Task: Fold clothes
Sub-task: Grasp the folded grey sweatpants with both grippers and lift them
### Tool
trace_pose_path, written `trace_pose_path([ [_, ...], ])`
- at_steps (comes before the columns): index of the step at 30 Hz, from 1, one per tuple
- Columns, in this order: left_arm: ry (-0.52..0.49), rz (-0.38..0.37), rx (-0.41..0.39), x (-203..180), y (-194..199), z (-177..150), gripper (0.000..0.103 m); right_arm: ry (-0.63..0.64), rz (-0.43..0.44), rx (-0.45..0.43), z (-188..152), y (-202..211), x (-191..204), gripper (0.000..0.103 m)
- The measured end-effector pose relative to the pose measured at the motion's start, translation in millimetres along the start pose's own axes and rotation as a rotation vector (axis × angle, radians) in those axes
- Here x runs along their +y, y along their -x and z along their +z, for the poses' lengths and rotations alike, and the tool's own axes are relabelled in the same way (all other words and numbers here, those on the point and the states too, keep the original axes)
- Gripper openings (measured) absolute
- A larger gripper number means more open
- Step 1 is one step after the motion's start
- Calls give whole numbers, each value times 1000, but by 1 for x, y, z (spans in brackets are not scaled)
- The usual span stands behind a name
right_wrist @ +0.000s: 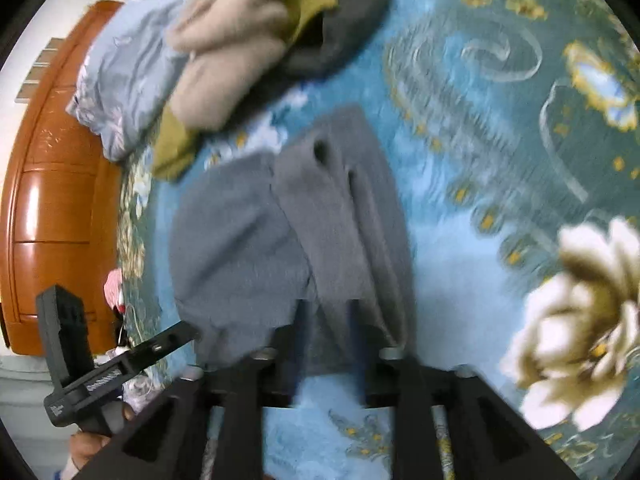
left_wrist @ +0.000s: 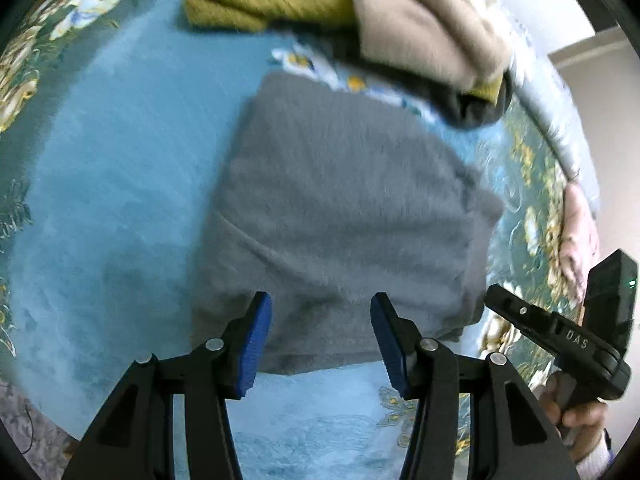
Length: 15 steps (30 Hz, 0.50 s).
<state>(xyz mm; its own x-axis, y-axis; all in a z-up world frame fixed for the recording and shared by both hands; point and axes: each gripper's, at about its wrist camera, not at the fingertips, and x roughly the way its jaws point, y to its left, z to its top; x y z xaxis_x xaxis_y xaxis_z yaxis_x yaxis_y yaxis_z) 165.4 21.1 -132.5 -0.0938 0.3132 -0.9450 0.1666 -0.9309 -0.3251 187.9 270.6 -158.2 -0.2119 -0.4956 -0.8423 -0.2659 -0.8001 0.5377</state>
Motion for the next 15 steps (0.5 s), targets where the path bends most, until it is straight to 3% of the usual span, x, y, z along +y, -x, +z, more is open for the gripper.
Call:
trace_pose_path([
  [2,-8,9,7,9,-2,9,59,-39,10,-9,7,-1,-10,69],
  [4,-25,24,19,15,-7,24,68,-57,11,-1,12,-9,-14,70],
  [6,-43,27,21,26,-6,29,72,-55,11,8,16,-18,-16,79],
  [8,-48,-2,29,29,-11,39,80,-47,14,12,21,-26,-17,83],
  [15,-26,-112,124,47,-39,52,85,-48,57,22,33,-45,-24,87],
])
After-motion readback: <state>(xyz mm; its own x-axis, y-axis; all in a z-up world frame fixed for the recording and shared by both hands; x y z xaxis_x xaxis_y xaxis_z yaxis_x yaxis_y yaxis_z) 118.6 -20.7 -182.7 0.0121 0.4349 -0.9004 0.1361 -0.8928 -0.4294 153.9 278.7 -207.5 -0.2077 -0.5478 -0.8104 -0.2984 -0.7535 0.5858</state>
